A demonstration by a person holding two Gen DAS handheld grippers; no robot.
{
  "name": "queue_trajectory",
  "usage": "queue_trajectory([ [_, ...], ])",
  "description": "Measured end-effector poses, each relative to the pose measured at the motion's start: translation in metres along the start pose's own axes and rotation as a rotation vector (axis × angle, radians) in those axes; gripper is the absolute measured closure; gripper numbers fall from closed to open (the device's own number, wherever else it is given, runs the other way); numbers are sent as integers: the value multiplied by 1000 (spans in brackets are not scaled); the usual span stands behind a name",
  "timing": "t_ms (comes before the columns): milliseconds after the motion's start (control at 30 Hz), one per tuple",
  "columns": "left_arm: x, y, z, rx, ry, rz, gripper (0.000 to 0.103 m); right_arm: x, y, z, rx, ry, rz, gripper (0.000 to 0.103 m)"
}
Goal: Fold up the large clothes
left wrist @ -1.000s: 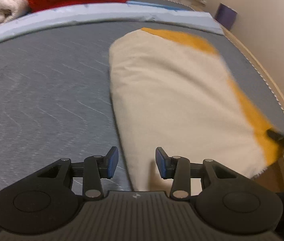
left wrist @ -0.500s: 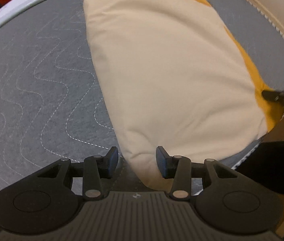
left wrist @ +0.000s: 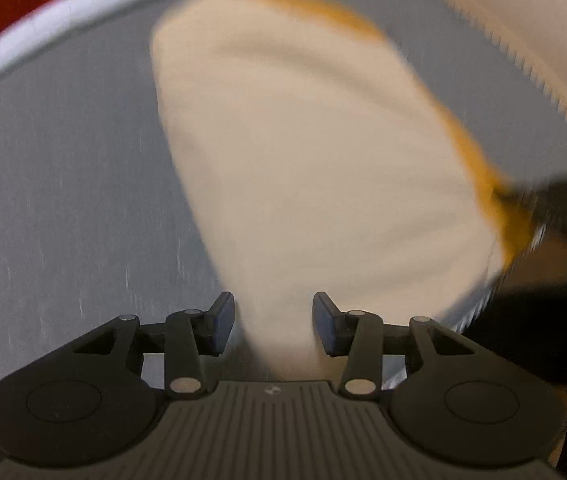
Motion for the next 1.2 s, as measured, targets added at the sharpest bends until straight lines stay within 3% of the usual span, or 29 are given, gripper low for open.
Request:
queue_trajectory([
  [67, 11, -19, -5, 40, 31, 90, 54, -1, 1, -1, 15, 7, -4, 103],
  [133, 11, -35, -11, 64, 50, 131, 54, -1, 2, -1, 16, 8, -6, 103],
  [233, -12, -48, -16, 93, 59, 86, 56, 2, 1, -1, 9, 7, -5, 103],
  [300, -30, -57, -16, 88, 22, 61, 57, 1, 2, -1, 9, 7, -6, 103],
  [400, -47, -81, -18, 70, -42, 106, 57, -2, 2, -1, 15, 9, -10, 103],
  [600, -82, -127, -52, 119, -54, 195, 60, -3, 2, -1, 27, -1, -17, 103],
  [800, -101, -166, -75, 180, -7, 273, 60, -5, 0, 1, 38, -19, -35, 103],
  [967, -114, -194, -79, 155, -9, 331, 60, -8, 1, -1, 63, -27, -54, 103],
  [1200, -137, -214, -104, 262, 48, 337, 64, -9, -1, 1, 66, -27, -67, 102],
])
Point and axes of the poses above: each gripper's, at about its wrist camera, not at the fingertips, and x roughly against the way its jaws point, z to its right, y to its underside, the point moved 7 cm from there along -x, roughly the way its jaws point, and after that the axes turned 8 degrees about y, right-handed, at the moved point
